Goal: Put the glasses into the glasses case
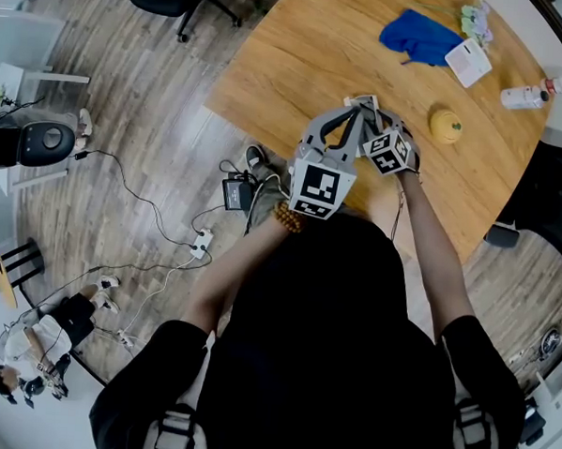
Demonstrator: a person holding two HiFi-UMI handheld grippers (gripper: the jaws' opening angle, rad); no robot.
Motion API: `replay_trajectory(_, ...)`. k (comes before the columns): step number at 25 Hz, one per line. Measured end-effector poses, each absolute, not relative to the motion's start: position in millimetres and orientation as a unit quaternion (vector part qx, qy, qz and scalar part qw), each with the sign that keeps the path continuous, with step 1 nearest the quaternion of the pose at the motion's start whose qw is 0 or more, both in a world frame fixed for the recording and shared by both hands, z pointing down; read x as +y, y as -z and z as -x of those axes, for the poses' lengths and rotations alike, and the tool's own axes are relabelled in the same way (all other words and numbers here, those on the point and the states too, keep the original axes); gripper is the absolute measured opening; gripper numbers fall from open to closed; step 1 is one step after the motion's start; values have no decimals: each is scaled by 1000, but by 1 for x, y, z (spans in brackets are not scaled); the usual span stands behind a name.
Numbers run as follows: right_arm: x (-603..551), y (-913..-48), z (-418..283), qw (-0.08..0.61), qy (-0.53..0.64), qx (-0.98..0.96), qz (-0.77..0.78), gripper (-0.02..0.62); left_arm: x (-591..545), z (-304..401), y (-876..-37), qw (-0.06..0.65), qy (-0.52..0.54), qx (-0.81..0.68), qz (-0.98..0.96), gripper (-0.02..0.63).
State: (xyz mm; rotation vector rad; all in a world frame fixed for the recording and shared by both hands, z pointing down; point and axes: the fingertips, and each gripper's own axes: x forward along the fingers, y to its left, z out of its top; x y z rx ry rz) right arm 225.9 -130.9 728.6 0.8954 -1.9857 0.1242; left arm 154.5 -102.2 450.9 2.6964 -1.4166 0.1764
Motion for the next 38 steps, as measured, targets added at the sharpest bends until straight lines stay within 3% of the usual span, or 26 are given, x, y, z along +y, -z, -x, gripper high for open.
replay_trajectory(22,-131,-730,-229,462,-48,-817,-343,172,-98,-155,-448,38,-57,-466,-882,20)
replay_trajectory(26,-137,-712,-230,406,-90,-828,-375,248,-99,-155,-444,37,-55,-466,-882,20)
replay_trajectory(38,-188,-563,-220,255,-30,-847,-465,252,-108,-153,-431,32,-40,-473,-879,20)
